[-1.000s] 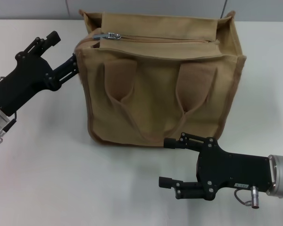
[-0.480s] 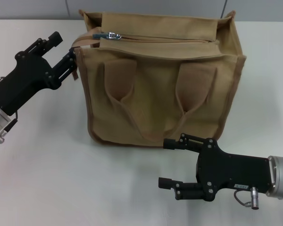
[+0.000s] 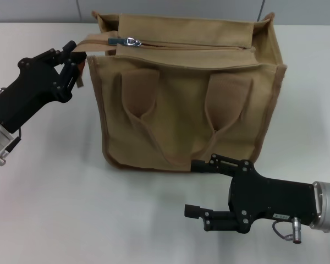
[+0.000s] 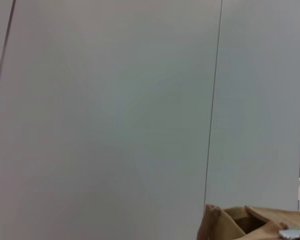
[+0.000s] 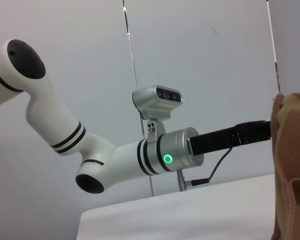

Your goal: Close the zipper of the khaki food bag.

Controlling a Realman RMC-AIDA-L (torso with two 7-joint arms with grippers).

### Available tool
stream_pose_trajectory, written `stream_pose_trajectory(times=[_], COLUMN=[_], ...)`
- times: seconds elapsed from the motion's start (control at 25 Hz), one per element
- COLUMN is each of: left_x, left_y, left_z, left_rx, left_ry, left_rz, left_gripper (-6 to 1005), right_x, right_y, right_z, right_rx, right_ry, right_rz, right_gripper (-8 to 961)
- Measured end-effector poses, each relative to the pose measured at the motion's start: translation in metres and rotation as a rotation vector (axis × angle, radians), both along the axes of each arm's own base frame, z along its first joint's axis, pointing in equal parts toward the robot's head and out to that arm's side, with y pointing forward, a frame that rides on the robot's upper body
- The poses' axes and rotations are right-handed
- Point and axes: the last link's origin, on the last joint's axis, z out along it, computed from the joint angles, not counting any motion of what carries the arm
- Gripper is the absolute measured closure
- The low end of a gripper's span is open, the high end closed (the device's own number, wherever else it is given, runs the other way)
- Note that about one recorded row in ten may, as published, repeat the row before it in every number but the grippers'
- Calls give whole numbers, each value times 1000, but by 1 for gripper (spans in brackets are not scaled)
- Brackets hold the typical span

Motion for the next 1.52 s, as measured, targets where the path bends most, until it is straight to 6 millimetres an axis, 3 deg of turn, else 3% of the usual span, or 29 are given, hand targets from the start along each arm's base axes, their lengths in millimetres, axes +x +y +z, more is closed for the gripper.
stream_pose_trajectory(times=[0.12,0.32,0.6,0.64,0.8,0.84,1.16,1.52], left_x=[0,1,12,14,18,20,27,39], left_y=[-1,-2,-4,-3,-1,-1,-3,-1], left_z=[1,0,2,3,2,3,2,0], left_rx=[1,1,-12,-19,-34,-35,-44,-58], left_ry=[-6,-18,-71,-82,-95,-102,-143,-178], left_rz=[0,-2,-61,-68,-81,-91,-121,-169], left_gripper=[832,939,939,939,938,938,938,937], right_x=[-1,-4,-16,-18,-23,-29,-55,-78], right_y=[1,1,-3,5,21,35,80,88], right_z=[1,6,25,30,36,38,32,12], right_rx=[4,40,255,377,552,653,811,919], right_ry=[6,50,222,256,275,264,138,36], right_rz=[-1,5,83,62,39,45,136,304], right_gripper=[142,143,143,143,144,144,144,145])
